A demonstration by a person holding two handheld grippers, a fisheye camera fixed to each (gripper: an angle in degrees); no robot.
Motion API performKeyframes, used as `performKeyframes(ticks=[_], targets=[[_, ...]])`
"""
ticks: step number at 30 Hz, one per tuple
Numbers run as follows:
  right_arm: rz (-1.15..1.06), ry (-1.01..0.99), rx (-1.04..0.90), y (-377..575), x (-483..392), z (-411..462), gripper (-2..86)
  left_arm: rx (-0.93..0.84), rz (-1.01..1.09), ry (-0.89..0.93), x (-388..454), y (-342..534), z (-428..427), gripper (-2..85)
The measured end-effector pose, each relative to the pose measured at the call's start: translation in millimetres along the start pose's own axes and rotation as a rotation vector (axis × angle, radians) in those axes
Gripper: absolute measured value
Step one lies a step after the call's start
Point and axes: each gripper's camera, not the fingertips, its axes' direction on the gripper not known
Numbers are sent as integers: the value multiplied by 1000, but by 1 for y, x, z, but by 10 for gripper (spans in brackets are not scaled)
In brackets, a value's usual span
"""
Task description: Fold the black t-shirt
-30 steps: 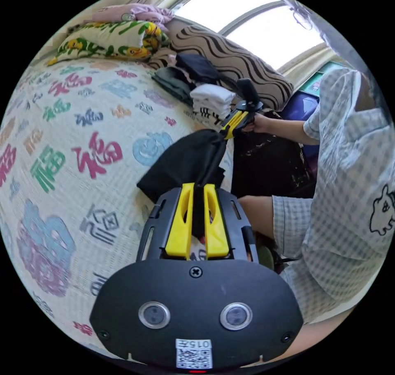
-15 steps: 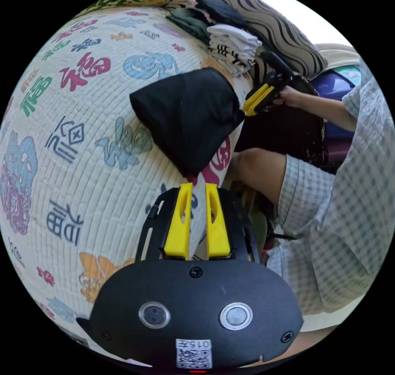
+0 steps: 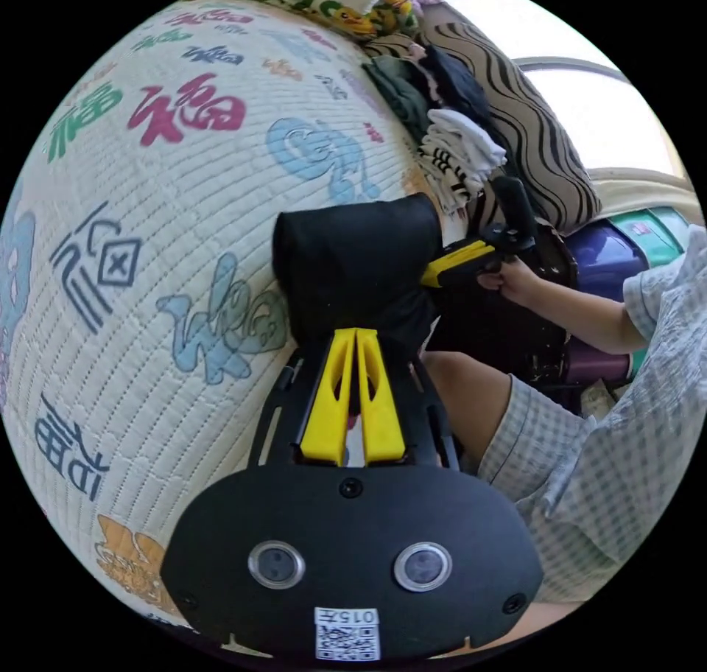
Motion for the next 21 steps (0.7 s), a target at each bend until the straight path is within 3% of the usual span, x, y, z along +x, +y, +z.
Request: performKeyframes(ticks=[5, 9, 13, 21], targets=[[157, -98, 106, 41, 23, -15, 5, 9, -152, -63, -61, 64, -34, 10], [155, -198, 215, 60, 24, -38, 72, 131, -195, 151, -113, 112, -69, 106], [182, -362, 323, 57, 45, -39, 130, 178, -136, 219, -139, 123, -66, 141], [117, -549, 237, 5, 42, 4, 110, 147, -30, 369, -194, 148, -30, 120]])
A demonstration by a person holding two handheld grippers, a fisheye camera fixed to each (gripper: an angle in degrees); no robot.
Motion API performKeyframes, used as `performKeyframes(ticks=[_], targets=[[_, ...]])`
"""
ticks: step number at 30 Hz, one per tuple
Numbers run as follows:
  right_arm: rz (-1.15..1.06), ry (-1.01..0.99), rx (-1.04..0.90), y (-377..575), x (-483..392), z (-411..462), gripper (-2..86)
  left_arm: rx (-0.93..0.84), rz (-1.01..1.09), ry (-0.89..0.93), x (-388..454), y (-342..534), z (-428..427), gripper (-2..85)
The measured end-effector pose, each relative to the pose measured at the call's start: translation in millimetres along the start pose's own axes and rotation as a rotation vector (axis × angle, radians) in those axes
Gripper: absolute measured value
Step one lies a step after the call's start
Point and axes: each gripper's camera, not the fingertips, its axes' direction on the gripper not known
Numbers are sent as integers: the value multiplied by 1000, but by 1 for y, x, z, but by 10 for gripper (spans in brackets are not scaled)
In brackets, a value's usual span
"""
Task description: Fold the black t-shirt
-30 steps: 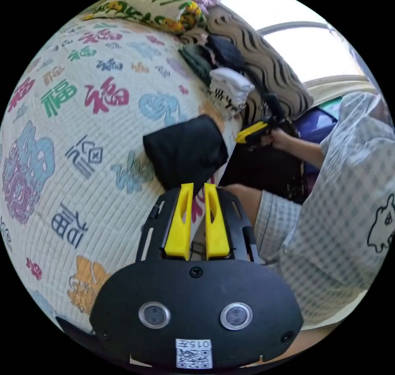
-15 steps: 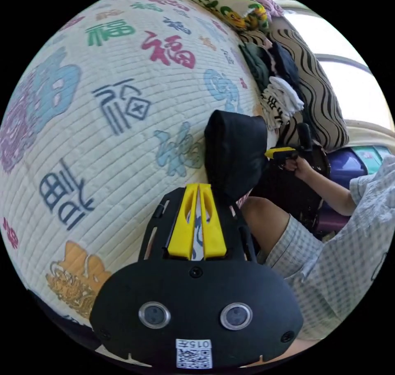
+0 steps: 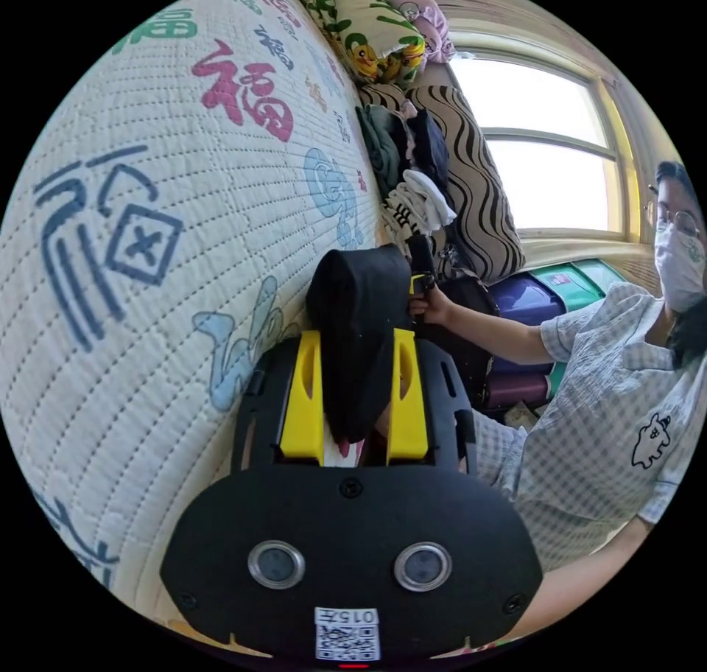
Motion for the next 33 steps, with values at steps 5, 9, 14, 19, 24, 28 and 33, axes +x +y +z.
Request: performKeyframes(ticks=[5, 9, 14, 19, 24, 28, 33], targets=[[-3, 24, -73, -22, -34, 23, 67, 1, -48, 74, -21, 29, -29, 65], [-54, 76, -73, -34, -90, 34, 59, 113, -85, 67, -14, 87, -101, 57], [-192, 54, -214, -84, -201, 123, 56, 297, -180, 33, 10, 198, -239, 54], [-299, -70, -367, -138, -290, 271, 55, 441, -312, -92, 45, 333, -393, 53], [-321, -153, -505, -161, -363, 439, 54, 504, -493, -243, 63, 461, -538, 54], [-299, -139, -563, -165, -410, 558, 53, 506, -597, -327, 56, 511, -598, 55], [-277, -32, -563, -165, -451, 627, 52, 508, -636, -376, 52, 519, -635, 57]])
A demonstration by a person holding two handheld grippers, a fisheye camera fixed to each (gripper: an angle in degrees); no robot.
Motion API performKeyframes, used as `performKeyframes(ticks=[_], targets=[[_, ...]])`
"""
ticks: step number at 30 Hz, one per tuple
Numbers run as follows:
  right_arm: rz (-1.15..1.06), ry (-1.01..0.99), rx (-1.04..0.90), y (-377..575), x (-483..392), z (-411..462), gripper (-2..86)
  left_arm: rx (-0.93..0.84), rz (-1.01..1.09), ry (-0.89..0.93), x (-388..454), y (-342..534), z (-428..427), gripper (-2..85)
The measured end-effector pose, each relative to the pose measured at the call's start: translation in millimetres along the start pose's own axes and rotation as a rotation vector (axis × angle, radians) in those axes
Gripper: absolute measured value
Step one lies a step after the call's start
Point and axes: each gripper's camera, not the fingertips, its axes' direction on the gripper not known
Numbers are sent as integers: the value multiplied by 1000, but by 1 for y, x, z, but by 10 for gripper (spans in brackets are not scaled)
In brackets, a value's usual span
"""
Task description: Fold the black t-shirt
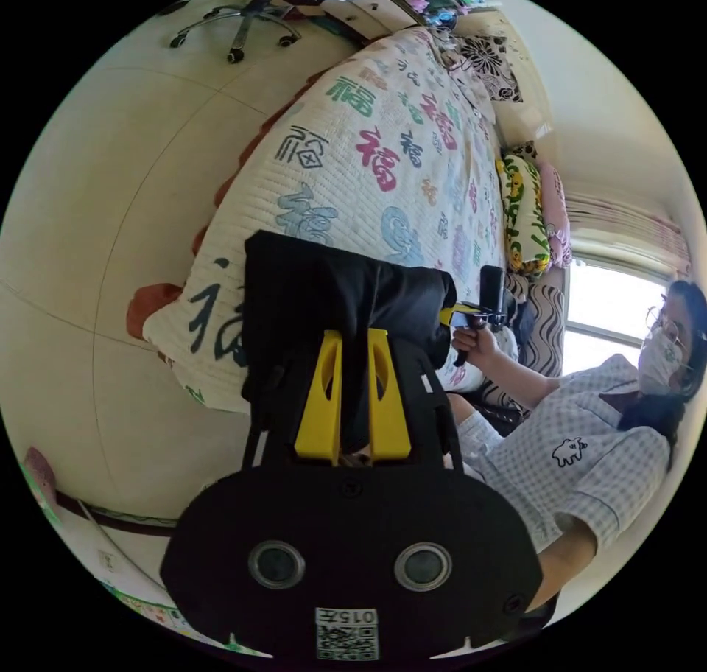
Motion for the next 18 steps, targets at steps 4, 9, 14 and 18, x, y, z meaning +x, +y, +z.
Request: performKeyframes(ticks=[4, 9, 14, 18], targets=[[-5, 89, 3, -11, -39, 12, 47, 13, 21, -33, 33, -3, -14, 59], [-16, 363, 5, 3, -116, -3, 6, 153, -34, -416, 155, 18, -65, 14], [104, 800, 99, 63, -189, -56, -5, 102, 146, -827, 362, 14, -18, -7], [228, 890, 169, 118, -216, -90, -7, -18, 334, -748, 528, 3, 113, -8]])
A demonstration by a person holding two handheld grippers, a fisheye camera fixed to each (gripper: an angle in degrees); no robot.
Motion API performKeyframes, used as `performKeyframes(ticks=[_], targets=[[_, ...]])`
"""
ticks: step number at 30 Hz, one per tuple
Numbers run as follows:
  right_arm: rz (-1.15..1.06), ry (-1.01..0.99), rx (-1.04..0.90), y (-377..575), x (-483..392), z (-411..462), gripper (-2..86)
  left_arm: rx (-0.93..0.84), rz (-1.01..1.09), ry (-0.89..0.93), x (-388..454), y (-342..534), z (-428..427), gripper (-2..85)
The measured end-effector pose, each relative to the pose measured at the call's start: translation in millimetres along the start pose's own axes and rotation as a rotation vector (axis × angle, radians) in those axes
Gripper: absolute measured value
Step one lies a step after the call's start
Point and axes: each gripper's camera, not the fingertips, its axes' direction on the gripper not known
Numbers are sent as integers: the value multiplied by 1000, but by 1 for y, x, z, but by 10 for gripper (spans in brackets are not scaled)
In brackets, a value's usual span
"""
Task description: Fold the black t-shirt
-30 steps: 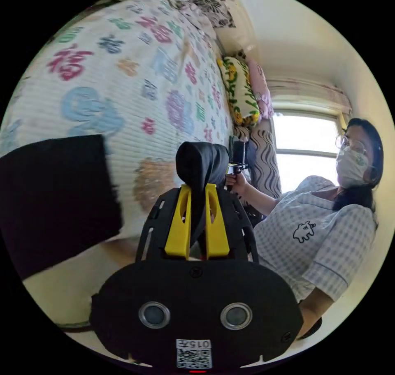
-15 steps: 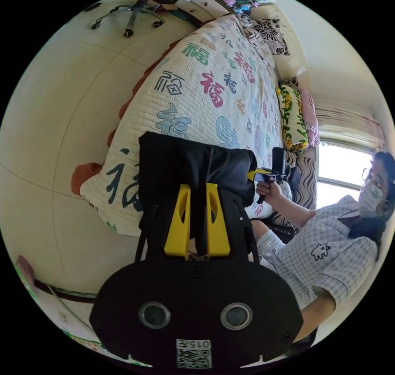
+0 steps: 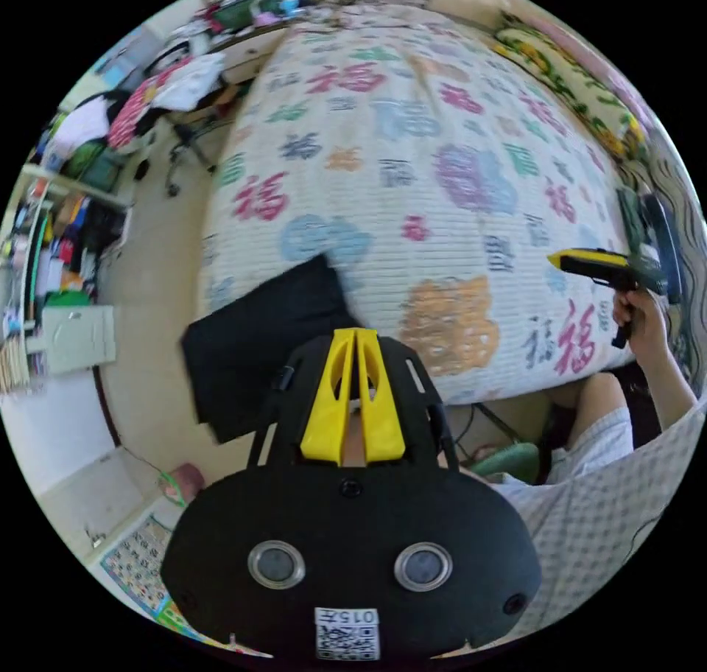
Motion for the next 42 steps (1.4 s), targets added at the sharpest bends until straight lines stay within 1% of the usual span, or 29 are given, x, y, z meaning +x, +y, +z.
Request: performKeyframes(ticks=[1, 2, 3, 4, 5, 6, 7, 9, 12, 14, 16, 18, 23, 28, 32, 37, 42], targets=[[93, 63, -7, 17, 10, -9, -7, -1, 21, 22, 28, -9, 1, -8], [192, 140, -35, 34, 20, -14, -8, -11, 31, 59, 80, -26, 5, -7], [238, 182, -52, 42, 24, -16, -9, -44, 48, 84, 129, -40, 12, -6], [324, 271, -82, 60, 31, -19, -10, -70, 59, 88, 152, -47, 15, -6], [389, 331, -103, 78, 36, -20, -10, -119, 67, 66, 196, -60, 22, -5], [403, 337, -110, 86, 37, -20, -10, -155, 63, 34, 232, -70, 26, -4], [426, 299, -90, 104, 39, -22, -10, -166, 58, 12, 249, -74, 27, -4], [473, 265, -73, 128, 40, -21, -10, -171, 57, -98, 307, -84, 27, -4], [533, 364, -88, 157, 33, -12, -10, -201, 15, -197, 352, -89, 28, -4], [538, 436, -111, 171, 22, 0, -10, -167, -11, -224, 371, -88, 20, -4], [517, 478, -96, 178, 9, 5, -9, -139, -33, -235, 388, -88, 9, -4], [535, 490, -69, 185, 0, 3, -8, -117, -43, -246, 409, -88, -4, -5], [493, 540, -20, 208, -18, 7, -7, -86, -40, -221, 444, -91, -21, -8], [527, 466, 75, 238, -8, 3, -10, -66, -9, -240, 479, -92, -33, -8], [501, 439, 39, 249, 6, 5, -10, -88, -45, -232, 502, -98, -38, -8], [525, 393, 20, 260, 34, 10, -9, -79, -35, -271, 532, -100, -37, -9], [498, 446, 44, 275, 54, 24, -7, -72, -34, -253, 551, -101, -29, -9]])
